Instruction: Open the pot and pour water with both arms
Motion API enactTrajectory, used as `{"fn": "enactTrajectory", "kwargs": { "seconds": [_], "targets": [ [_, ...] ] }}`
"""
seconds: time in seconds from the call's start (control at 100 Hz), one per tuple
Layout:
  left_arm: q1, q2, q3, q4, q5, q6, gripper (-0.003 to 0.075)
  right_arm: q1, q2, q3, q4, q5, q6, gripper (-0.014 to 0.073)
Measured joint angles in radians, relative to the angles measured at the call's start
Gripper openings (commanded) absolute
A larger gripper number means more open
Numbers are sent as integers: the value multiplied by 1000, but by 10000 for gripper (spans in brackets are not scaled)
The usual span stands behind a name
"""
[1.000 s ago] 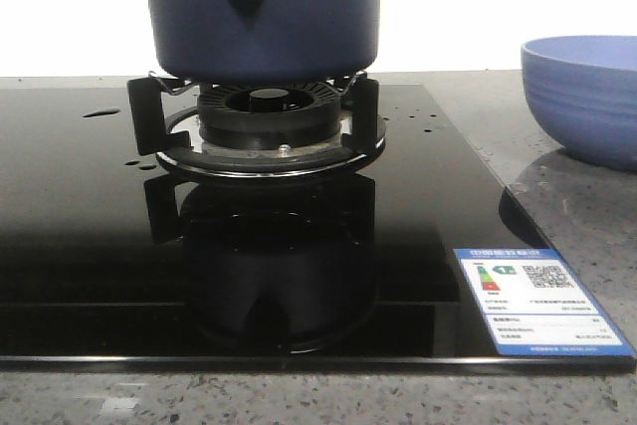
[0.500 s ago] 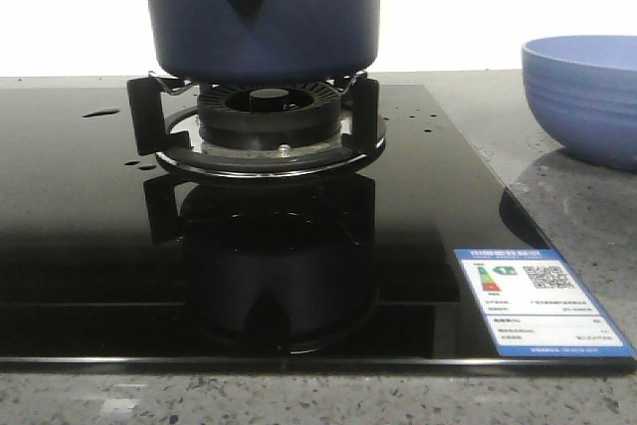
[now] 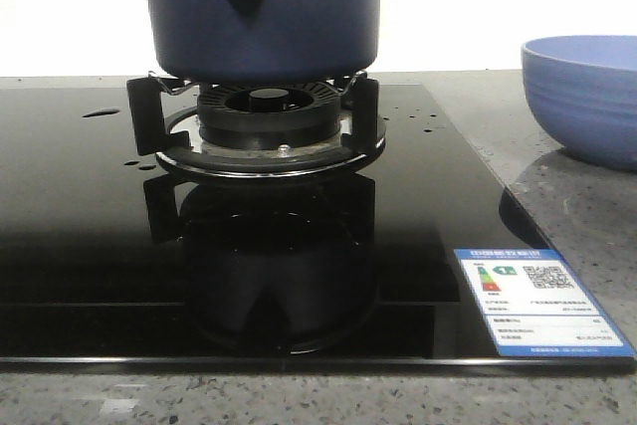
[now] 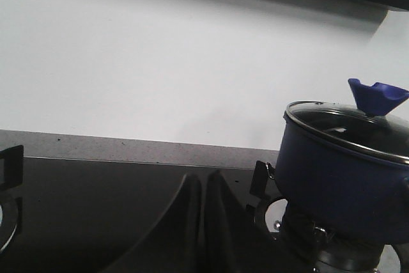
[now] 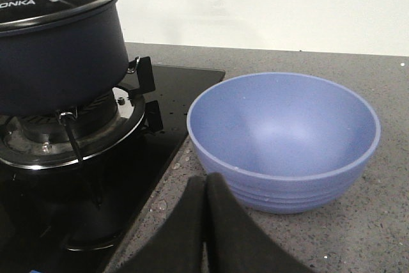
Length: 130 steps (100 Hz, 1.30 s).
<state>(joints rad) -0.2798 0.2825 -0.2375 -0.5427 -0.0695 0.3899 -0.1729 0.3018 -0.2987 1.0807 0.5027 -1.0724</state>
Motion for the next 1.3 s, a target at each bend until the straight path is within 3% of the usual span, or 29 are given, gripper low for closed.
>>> {"fn": "enactTrajectory", "kwargs": {
  "seconds": [0.18,0.34,0.47,0.73,1.3],
  "targets": [
    [20,0,2,106,6,-24,-19,0,0,0,0,0,-2,-58],
    [151,-15,12,365,55,-235,-19,0,0,0,0,0,-2,-58],
    [190,-75,66,455,94,-316,-19,0,0,0,0,0,-2,-58],
    [202,-216,237,463,115,-333,-19,0,0,0,0,0,-2,-58],
    [231,-287,239,404,159,-336,-19,0,-2,0,0,0,-2,-58]
  ]
}}
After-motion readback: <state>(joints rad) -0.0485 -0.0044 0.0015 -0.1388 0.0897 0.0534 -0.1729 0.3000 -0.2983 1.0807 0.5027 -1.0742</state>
